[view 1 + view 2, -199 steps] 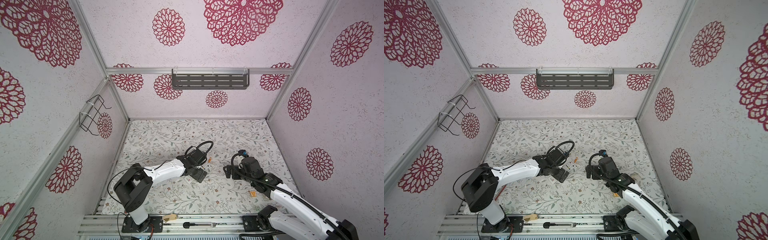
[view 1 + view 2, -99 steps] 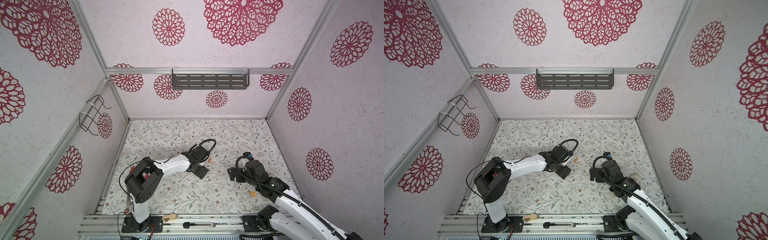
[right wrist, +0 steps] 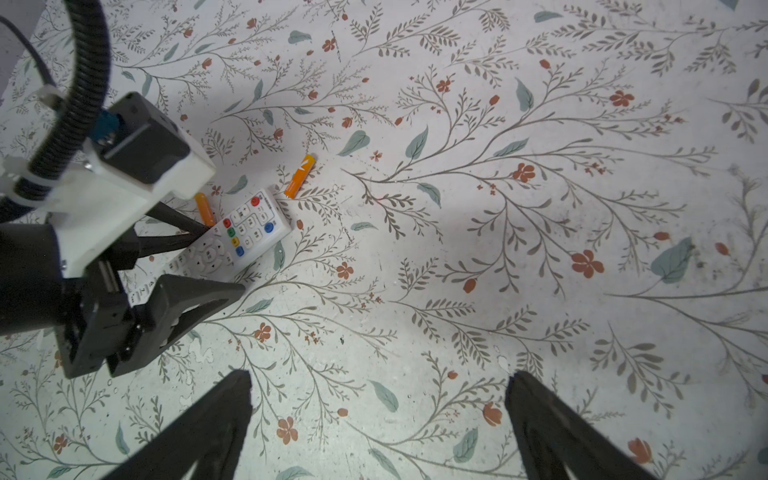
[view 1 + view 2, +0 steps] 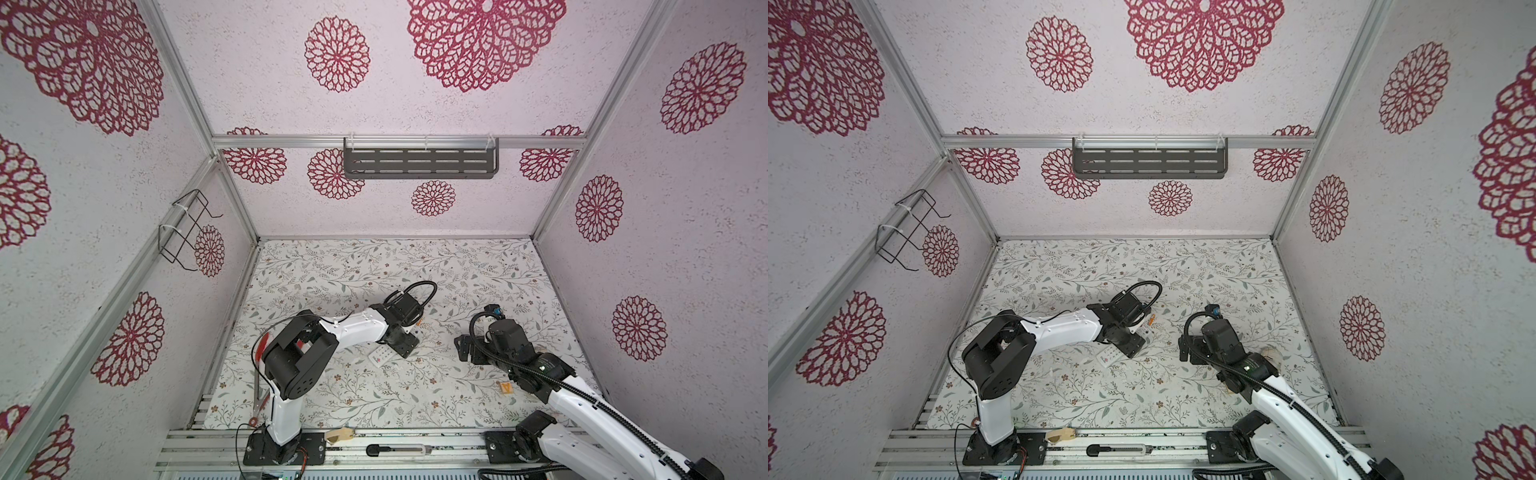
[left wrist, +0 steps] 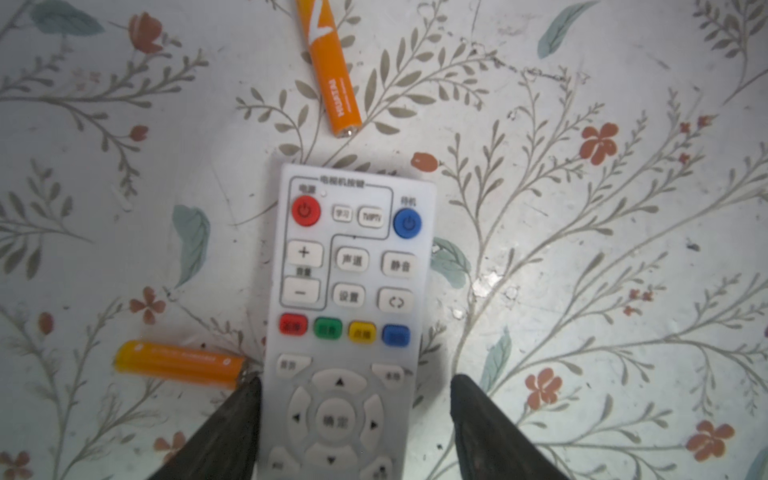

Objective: Load the batteries into the remote control
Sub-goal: 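Lift the white remote with the left gripper while the right gripper withdraws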

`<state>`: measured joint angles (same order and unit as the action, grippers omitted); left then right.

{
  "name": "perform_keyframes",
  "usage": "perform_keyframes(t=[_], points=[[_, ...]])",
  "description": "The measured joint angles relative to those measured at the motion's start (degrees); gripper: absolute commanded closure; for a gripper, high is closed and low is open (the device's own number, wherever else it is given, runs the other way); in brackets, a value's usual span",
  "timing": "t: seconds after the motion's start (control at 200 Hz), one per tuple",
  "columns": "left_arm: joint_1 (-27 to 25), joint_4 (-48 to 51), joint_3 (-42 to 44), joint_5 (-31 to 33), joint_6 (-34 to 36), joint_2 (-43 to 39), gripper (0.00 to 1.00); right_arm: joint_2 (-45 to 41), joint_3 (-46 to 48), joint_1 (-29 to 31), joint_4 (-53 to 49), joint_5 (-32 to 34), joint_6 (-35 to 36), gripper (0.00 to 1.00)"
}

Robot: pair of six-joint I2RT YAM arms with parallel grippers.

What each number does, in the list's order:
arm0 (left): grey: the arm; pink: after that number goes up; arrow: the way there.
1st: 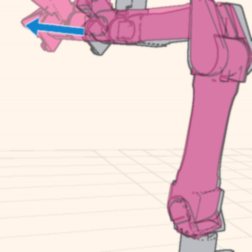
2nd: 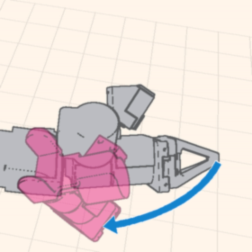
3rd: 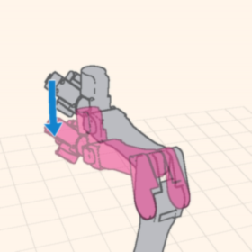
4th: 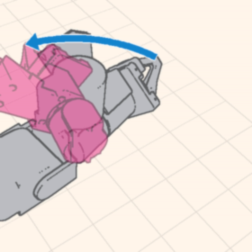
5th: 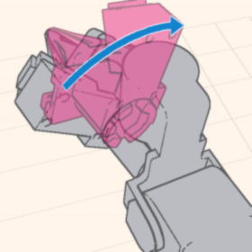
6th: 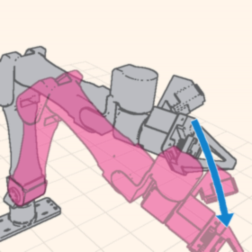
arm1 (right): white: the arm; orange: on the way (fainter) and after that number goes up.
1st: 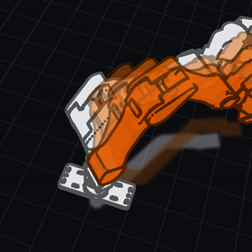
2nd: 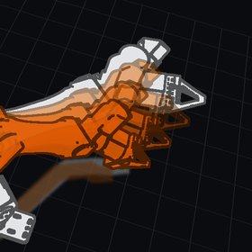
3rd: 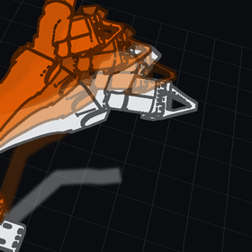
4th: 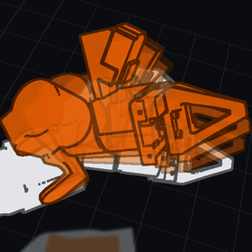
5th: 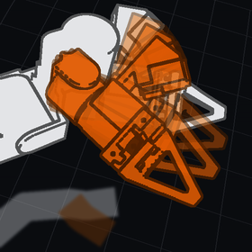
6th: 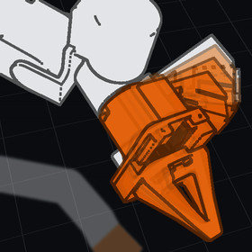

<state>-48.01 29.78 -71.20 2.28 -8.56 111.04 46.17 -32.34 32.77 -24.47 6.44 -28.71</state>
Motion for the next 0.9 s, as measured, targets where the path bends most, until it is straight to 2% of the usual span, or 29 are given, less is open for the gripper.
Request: perform_keyframes(t=[0.325, 0.41, 0.565, 0.66, 0.801, 0.901], points=[[-0.66, -1.22, -3.67, 2.23, 0.63, 3.61, 0.31, -1.92, 0.33, 0.00, 0.76, 0.00, -0.90, 0.01], [-0.72, -1.60, -4.22, 2.54, 0.68, 4.24, 0.38, -2.54, 0.85, -0.02, 0.94, 0.00, -0.90, 0.01], [-1.01, -1.95, -4.76, 2.97, 1.03, 4.63, 0.46, -3.78, 1.90, 0.00, 1.07, 0.00, -0.92, 0.01], [-1.16, -1.95, -4.79, 3.41, 1.33, 4.61, 0.55, -4.42, 2.49, 0.00, 1.16, -0.07, -0.92, 0.01], [-0.94, -0.90, -4.81, 3.26, 1.68, 2.34, 0.59, -5.05, 4.04, 0.00, 3.19, -1.20, -0.85, 0.01], [-0.02, -0.35, -4.76, 0.33, 1.64, -3.72, 0.60, -5.40, 5.62, -0.02, 6.01, -4.00, -0.44, 0.01]])
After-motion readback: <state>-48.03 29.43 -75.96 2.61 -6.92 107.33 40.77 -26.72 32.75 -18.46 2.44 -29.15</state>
